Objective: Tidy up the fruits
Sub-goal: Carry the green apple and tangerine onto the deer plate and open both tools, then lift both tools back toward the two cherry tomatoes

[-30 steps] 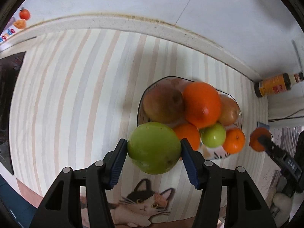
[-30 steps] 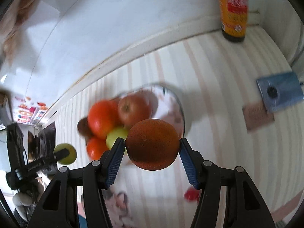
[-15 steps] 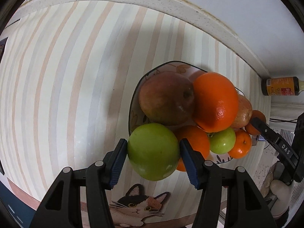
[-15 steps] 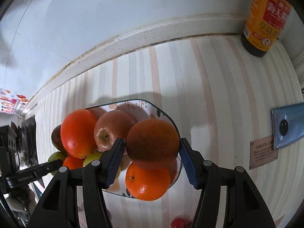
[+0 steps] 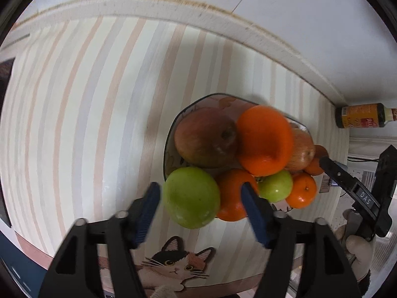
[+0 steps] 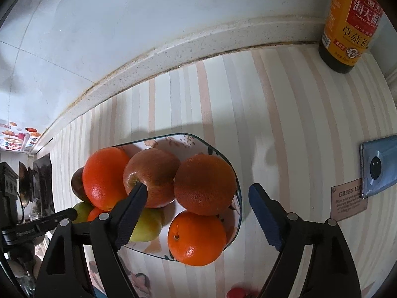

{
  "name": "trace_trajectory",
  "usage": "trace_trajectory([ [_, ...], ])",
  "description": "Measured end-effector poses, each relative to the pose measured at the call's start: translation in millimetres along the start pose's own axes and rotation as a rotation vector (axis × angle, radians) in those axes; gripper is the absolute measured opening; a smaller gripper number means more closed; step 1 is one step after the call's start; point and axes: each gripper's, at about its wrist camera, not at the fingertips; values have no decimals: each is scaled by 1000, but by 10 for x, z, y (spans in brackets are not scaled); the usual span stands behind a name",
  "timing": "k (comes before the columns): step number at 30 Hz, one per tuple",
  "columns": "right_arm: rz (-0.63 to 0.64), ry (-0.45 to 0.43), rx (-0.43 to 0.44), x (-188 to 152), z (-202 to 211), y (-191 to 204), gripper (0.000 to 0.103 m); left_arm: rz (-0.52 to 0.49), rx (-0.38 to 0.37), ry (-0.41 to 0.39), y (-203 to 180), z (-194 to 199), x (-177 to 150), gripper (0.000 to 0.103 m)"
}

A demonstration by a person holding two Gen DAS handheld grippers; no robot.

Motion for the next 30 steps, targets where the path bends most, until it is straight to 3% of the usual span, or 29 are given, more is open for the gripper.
trace_trajectory([
  [3,16,-17,-33,-62,109,36,95,-35,15,-32,-97,148,-56,75],
  [4,28,-28,-51,-103,165,59,95,-48,28,-45,-122,194,-81,90],
  [5,42,-43,-73,-160,237,86,95,-62,47,-63,-159,230,-123,98],
  [11,123,-143,-200,-670,634,296,98,-171,174,-186,-348,448,-518,98],
  [16,151,-203,-226,-1107,930,441,98,-220,232,-242,-446,486,-888,98],
  [30,137,-369,-235,-1970,1930,631,98,-287,221,-439,-668,1202,-1726,98],
])
Point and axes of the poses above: each gripper's, at about its wrist camera, not at the fingertips, and z roughly against the way its jaws point, y to its left, x to its top, and after that the axes turned 9 degrees about -x, right-handed
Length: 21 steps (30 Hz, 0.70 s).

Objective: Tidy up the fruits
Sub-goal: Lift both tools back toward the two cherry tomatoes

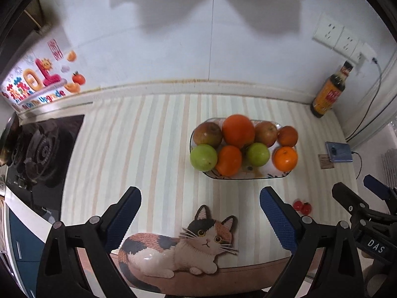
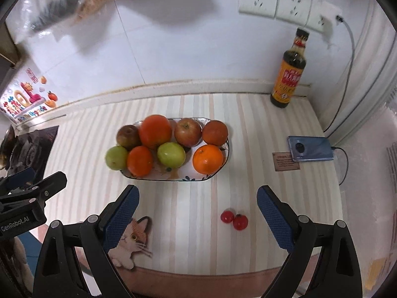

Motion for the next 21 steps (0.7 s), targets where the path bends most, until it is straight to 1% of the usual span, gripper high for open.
trace_trajectory([
  [3,-7,-26,9,-54,264,-20,98,-17,-4,-21,-38,203,-41,98],
  [4,-9,-38,9,-74,365,-25,98,-20,-16,-30,-51,286,-61,98],
  [10,-34,-79,38,-168,803,-88,98,-53,-16,-80,-139,651,-162,98],
  [17,-49,-117,46,-253,1181,-133,98,-77,-23,-139,-205,975,-242,98],
  [21,-50,-137,47,-292,1335,-145,98,-80,-41,-152,-224,1099,-269,98],
])
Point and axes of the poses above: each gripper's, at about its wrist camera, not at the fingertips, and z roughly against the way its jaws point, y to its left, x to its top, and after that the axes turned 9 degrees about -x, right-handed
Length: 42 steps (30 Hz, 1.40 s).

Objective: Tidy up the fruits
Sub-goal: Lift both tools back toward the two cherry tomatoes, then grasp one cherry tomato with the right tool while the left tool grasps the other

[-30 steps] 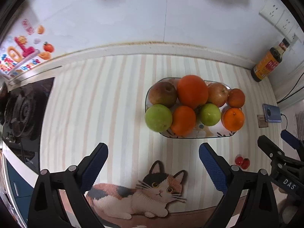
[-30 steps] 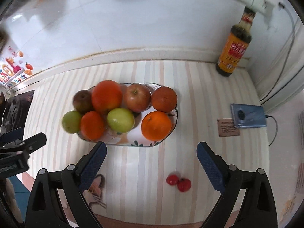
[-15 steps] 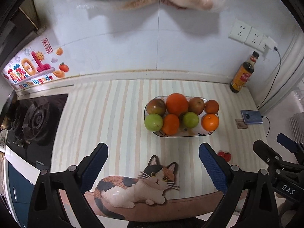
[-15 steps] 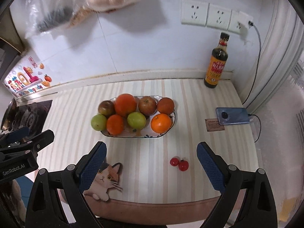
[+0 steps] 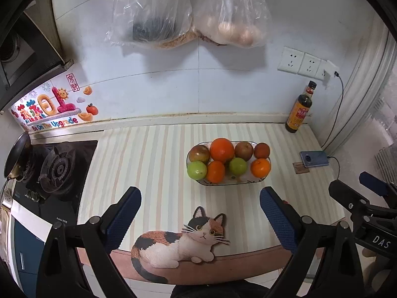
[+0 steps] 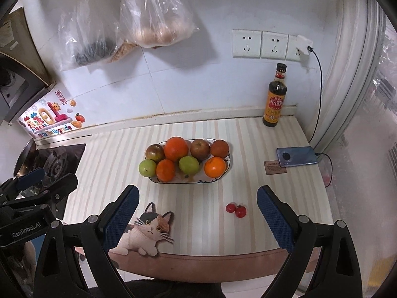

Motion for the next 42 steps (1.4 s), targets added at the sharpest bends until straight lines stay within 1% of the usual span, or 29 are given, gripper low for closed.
trace_trajectory([
  [5,-6,-14,-3,16,70,-24,98,-5,0,-26,-27,111,10,98],
  [11,-15,-16,5,23,66,-54,98,-2,-3,-29,-51,151,2,98],
  [13,-22,-12,15,26,41,-72,98,-1,-3,-25,-53,146,-4,98],
  [16,-43,-2,33,35,-69,-134,98,0,-13,0,-88,67,2,98],
  [18,-61,13,50,35,-196,-196,98,-2,-8,15,-118,-40,12,102],
  [22,-118,74,81,3,-601,-420,98,-18,22,66,-230,-406,27,103],
  [27,-189,164,45,-124,-1207,-829,98,-40,35,139,-386,-932,46,103],
  [28,-212,190,41,-175,-1382,-940,98,-49,49,161,-426,-1060,46,103],
  [30,-225,238,42,-277,-1685,-1077,93,-62,52,211,-499,-1341,21,103],
  [32,-230,286,40,-386,-1961,-1163,73,-75,72,260,-560,-1583,-16,103],
  [33,-230,303,48,-439,-2075,-1192,68,-78,71,283,-591,-1696,-41,103],
  [35,-233,357,71,-592,-2378,-1228,53,-89,87,329,-646,-1949,-108,103],
  [37,-236,393,93,-739,-2620,-1231,51,-105,97,365,-692,-2145,-172,103],
  [40,-233,435,118,-884,-2891,-1178,50,-133,107,412,-748,-2454,-282,103],
  [42,-230,456,127,-937,-2996,-1135,50,-137,103,448,-753,-2621,-355,103],
])
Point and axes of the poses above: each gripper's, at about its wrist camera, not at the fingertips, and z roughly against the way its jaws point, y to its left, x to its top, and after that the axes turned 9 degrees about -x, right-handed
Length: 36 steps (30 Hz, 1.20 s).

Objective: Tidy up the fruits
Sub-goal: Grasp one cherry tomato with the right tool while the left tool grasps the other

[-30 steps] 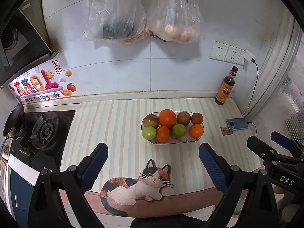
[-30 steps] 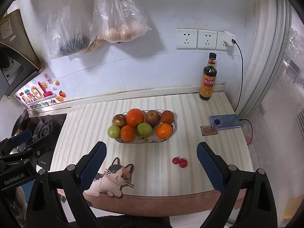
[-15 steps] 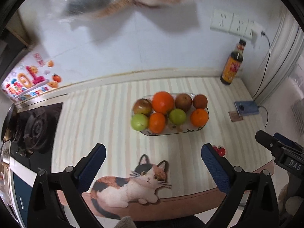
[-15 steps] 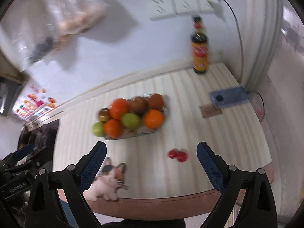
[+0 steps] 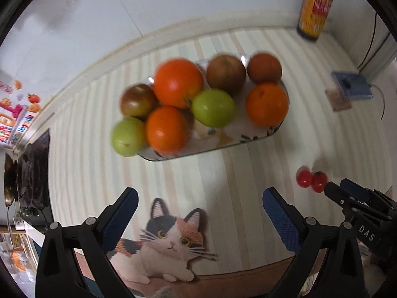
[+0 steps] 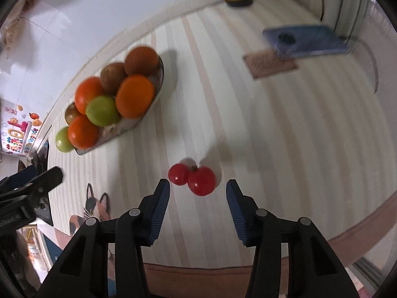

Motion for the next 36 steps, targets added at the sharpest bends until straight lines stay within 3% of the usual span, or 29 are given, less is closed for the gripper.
trace_trajectory([
  [4,-5,40,35,-4,-243,4,50,-3,-15,45,-39,-219,2,103],
  [8,-7,45,63,-37,-353,-9,31,-12,-35,63,-105,-303,17,103],
  [15,-31,0,53,-77,-189,-150,31,-91,-45,67,-446,-386,142,103],
  [24,-81,11,5,-145,-115,-445,31,-252,-88,126,-1089,-804,315,101],
  [29,-104,12,3,-173,-114,-540,31,-282,-128,177,-1260,-967,310,50],
  [32,-114,16,6,-195,-121,-591,31,-280,-152,177,-1287,-1005,289,36],
  [36,-115,14,7,-202,-122,-607,31,-279,-167,174,-1276,-1004,279,30],
])
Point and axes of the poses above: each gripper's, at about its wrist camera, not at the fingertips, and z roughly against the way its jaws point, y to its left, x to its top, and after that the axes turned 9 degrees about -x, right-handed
